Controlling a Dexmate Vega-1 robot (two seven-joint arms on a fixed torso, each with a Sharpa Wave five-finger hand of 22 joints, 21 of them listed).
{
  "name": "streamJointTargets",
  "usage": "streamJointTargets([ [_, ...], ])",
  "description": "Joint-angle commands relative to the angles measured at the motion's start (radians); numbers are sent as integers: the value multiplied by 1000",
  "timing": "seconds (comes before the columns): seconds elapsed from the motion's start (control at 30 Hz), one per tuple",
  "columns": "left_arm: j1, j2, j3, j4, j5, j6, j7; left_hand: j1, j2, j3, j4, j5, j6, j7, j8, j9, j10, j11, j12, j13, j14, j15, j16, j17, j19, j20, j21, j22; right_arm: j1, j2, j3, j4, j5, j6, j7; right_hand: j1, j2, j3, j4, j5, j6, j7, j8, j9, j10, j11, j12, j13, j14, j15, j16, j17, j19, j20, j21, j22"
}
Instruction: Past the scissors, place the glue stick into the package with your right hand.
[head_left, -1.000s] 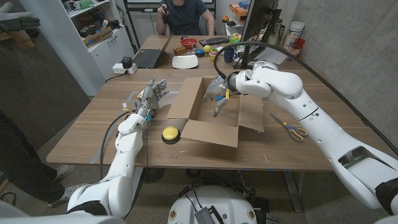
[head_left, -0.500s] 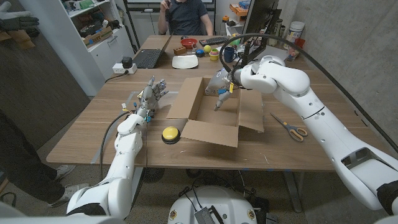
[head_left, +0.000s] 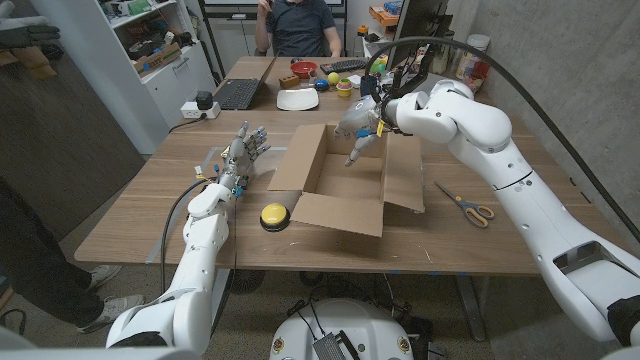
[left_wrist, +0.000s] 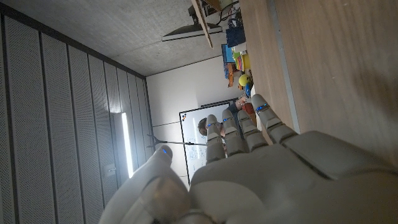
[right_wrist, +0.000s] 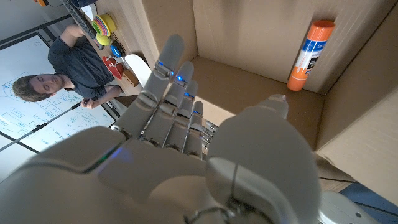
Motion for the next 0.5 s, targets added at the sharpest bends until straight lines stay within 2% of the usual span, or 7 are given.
streamJointTargets([
  [0.03,22,3,6,-41,-9,11,7,-1,11,-2,-3,8,-5,0,5,2,1,-5,2,4,-2,1,4,3,7,-1,-2,4,-22,7,66,-33,4,-52,-20,0,8,-10,1,7,12,0,9,3,9,2,7,-1,14,-116,6,3,8,-110,-1,1],
  [0.5,42,6,14,-83,-18,20,16,-1,11,-4,-3,8,-9,-3,4,2,-4,-2,0,4,-5,0,3,3,7,-1,-4,4,-27,21,147,-19,94,-123,-16,-6,3,-19,2,8,27,8,11,3,23,6,14,-3,44,-115,16,3,19,-108,1,1],
])
